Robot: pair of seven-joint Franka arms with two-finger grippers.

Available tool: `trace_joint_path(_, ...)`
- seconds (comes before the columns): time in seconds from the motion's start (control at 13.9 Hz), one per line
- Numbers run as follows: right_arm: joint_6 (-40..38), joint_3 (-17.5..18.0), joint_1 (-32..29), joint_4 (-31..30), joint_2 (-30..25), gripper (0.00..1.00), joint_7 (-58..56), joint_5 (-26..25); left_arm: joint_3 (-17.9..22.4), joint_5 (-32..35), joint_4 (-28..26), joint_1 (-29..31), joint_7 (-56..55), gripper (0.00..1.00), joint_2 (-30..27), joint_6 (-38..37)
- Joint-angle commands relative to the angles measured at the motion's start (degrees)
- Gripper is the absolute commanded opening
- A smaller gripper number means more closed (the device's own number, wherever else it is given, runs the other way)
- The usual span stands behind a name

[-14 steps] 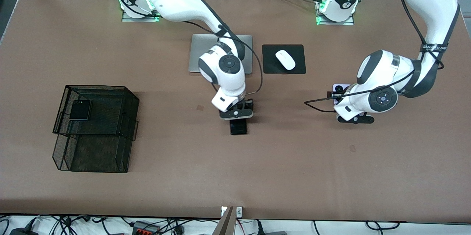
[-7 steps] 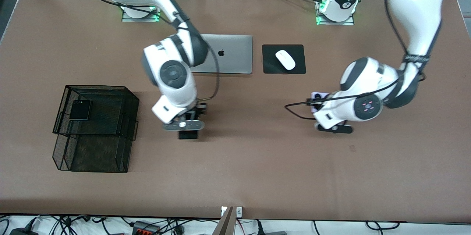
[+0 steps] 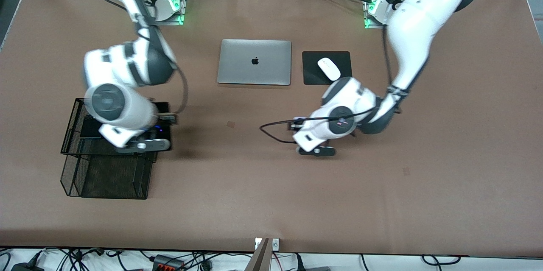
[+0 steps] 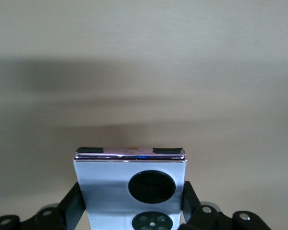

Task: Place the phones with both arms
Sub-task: 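Carry the slab to the basket while the left gripper carries the white phone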

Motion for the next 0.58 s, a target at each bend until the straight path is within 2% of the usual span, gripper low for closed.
trace_joint_path(0.0, -4.94, 1.16, -4.29, -2.71, -3.90, 0.14, -3.17, -0.14, 0.98, -0.82, 3.27, -3.36, -2.57, 0.25, 4.33, 7.75)
trace_joint_path(0.22, -5.50, 1.16, -7.45, -4.28, -3.29, 0.14, -3.26, -0.23, 0.98, -0.91, 3.53, -6.44, -5.11, 0.25, 7.15, 17.26)
trace_joint_path(0.5, -2.33, 1.16, -10.01, -4.55, 0.23, 0.15, -3.34, 0.21, 0.89, -0.91, 3.62, -8.47, -5.21, 0.25, 7.77, 17.63)
